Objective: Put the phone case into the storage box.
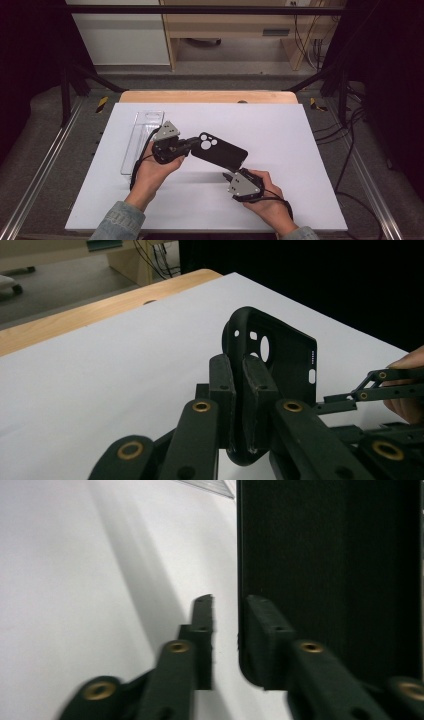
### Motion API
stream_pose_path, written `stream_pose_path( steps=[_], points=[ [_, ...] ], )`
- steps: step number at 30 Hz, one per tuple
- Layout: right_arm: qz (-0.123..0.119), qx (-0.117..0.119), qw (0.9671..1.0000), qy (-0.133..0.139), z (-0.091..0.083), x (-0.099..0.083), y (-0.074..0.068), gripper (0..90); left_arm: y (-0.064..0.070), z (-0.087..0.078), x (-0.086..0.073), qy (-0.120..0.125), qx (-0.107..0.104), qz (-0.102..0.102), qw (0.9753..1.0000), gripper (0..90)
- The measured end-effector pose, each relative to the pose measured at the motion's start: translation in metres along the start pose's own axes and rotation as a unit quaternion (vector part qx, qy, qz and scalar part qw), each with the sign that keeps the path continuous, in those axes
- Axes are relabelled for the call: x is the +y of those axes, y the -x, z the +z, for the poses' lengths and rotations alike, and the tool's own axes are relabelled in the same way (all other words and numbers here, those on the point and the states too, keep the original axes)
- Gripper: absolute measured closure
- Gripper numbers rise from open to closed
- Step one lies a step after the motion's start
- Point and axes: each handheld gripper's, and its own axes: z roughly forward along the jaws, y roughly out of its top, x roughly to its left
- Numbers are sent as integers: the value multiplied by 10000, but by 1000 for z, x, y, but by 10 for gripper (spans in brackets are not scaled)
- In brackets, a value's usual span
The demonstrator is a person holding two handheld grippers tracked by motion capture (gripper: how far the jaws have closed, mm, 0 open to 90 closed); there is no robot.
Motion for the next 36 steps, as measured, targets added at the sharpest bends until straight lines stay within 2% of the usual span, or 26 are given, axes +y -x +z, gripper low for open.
stream_pose_path(
  steps=[2,3,4,6,8,9,12,13,16,18,20,21,22,23,26,30,31,36],
  points=[
    [27,-31,10000,5,0,1,0,678,-1,-1,1,6,37,-1,10000,844],
    [62,-72,9999,45,-1,1,1,624,-3,-3,1,12,88,0,10000,844],
    [113,-105,9999,31,-1,1,1,588,-6,-6,3,10,211,57,9998,844],
    [171,-142,9998,4,-1,1,2,528,-9,-9,5,7,327,97,9994,843],
    [301,-237,9993,-22,0,1,2,344,-12,-12,6,-6,443,168,9989,843],
    [468,-275,9985,-93,1,1,3,271,-14,-14,7,-21,494,230,9985,843],
    [707,-349,9968,-111,3,1,6,195,-16,-18,10,-55,605,344,9976,843],
    [738,-383,9965,-122,3,0,7,182,-18,-22,12,-35,670,402,9969,843],
    [810,-452,9954,-220,4,-2,9,172,-21,-26,14,-9,714,393,9967,843],
    [975,-499,9932,-387,5,-7,13,172,-21,-30,17,7,749,417,9963,843],
    [1040,-500,9925,-412,5,-8,14,162,-21,-33,20,8,781,480,9958,843],
    [1232,-539,9898,-466,6,-12,17,138,-20,-37,23,-2,822,570,9950,843],
    [1232,-539,9898,-466,6,-12,17,138,-20,-37,23,-2,822,570,9950,843],
    [1384,-498,9877,-526,8,-16,19,123,-20,-40,26,-26,847,645,9943,843],
    [1538,-481,9851,-598,10,-20,22,103,-21,-45,32,-62,918,742,9930,843],
    [1639,-494,9831,-650,10,-21,24,109,-23,-51,36,-81,1006,735,9922,843],
    [1740,-488,9814,-646,10,-22,25,90,-24,-55,37,-84,1062,730,9916,843],
    [1840,-430,9800,-631,11,-24,27,79,-27,-64,42,-79,1146,740,9906,843]
  ],
)
